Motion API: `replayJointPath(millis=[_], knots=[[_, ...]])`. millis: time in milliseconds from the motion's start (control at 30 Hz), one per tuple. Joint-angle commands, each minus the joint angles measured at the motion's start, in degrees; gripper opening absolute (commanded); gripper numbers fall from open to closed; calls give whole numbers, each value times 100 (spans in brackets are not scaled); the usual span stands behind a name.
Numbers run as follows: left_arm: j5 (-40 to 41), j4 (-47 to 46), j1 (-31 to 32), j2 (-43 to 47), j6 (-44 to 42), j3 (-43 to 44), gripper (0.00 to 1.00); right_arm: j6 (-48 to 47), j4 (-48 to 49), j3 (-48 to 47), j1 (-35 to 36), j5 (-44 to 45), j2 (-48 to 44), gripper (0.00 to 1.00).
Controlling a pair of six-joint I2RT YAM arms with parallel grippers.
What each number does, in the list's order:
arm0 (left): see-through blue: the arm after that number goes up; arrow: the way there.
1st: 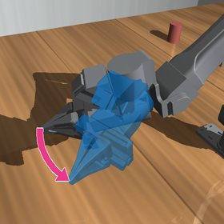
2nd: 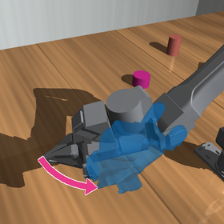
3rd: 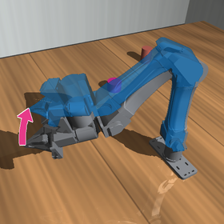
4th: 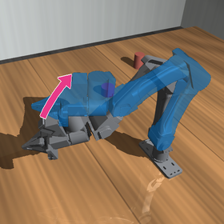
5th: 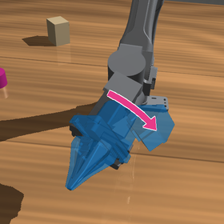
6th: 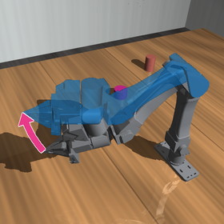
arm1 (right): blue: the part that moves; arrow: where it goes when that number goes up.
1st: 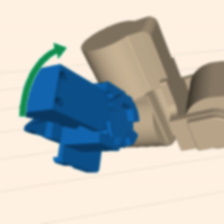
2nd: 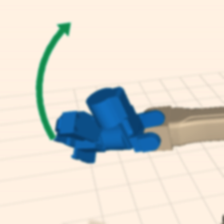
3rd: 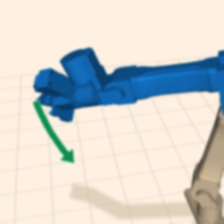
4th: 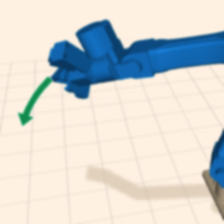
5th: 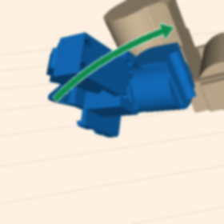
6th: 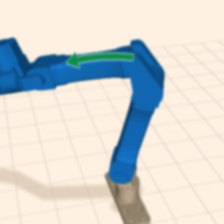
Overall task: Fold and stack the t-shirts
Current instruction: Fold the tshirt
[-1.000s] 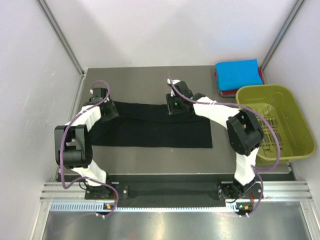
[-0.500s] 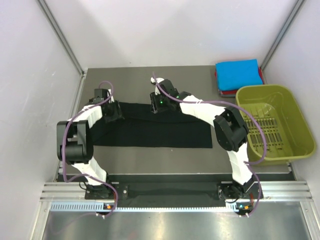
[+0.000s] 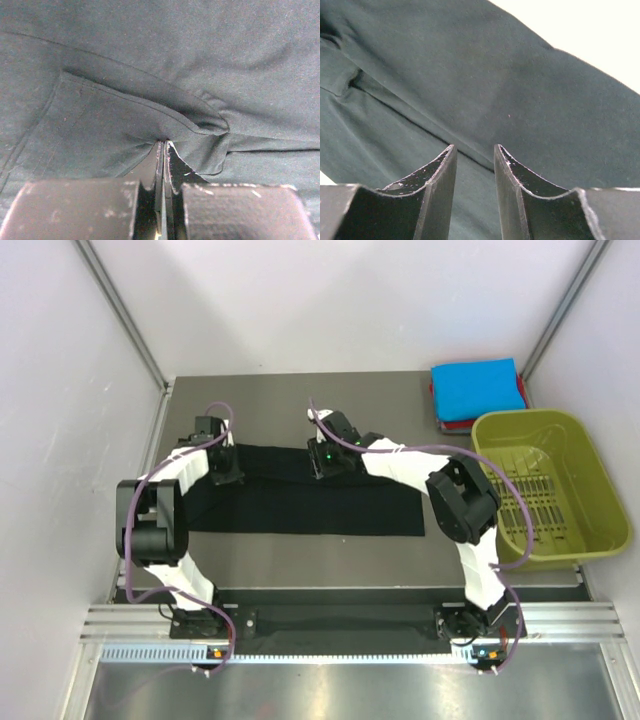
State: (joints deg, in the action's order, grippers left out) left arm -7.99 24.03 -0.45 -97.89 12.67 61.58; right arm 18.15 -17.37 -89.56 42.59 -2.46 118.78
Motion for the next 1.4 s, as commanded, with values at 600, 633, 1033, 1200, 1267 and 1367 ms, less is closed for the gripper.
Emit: replayJointPath(millis=[600, 633, 1033, 1200, 1267, 1367], knots=[[966, 480, 379, 464, 623, -524, 0, 31, 392, 316, 30, 114, -453, 36], [948, 427, 379, 446, 623, -551, 0, 22, 392, 308, 22, 131, -444, 36], [1600, 761, 204, 509, 527, 765, 24, 57, -108, 754, -285, 938, -759, 22], [1731, 709, -139, -203, 474, 1549, 23, 74, -206, 1502, -813, 1169, -1233, 17], [1722, 515, -385, -571, 508, 1909, 22, -13, -153, 1731, -1119, 1169, -1374, 17], [1635, 436, -675, -1177, 544, 2497, 21, -250, -118, 1740, -1427, 1134, -1402, 17]])
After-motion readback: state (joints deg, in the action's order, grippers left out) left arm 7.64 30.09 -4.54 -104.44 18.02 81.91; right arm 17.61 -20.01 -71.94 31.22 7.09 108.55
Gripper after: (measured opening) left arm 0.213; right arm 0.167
